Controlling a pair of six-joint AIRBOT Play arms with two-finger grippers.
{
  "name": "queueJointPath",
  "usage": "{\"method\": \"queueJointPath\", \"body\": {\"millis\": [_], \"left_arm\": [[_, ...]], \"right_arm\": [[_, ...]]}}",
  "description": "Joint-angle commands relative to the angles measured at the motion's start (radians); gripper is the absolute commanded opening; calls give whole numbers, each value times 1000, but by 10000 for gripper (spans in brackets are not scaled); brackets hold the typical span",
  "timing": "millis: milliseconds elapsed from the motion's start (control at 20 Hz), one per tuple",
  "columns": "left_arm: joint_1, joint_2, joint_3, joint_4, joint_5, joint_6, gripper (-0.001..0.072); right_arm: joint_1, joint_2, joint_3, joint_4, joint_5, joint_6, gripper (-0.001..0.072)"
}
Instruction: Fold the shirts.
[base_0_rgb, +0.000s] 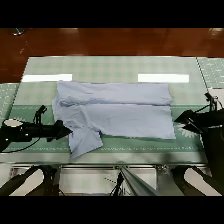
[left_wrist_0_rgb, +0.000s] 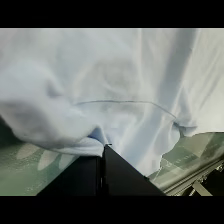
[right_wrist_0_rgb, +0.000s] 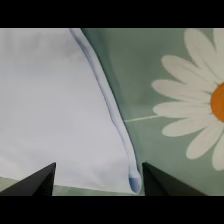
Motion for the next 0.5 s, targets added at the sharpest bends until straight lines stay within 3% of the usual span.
{"method": "queueJointPath", "body": {"millis": [0,450], "left_arm": [[-3,1,1,-5,-6,1,26],[-3,0,1,-5,-20,0,26]], "right_arm": [[0,1,-59,-35,1,30,618],[2,-57,-58,-90,64,55,618]]}}
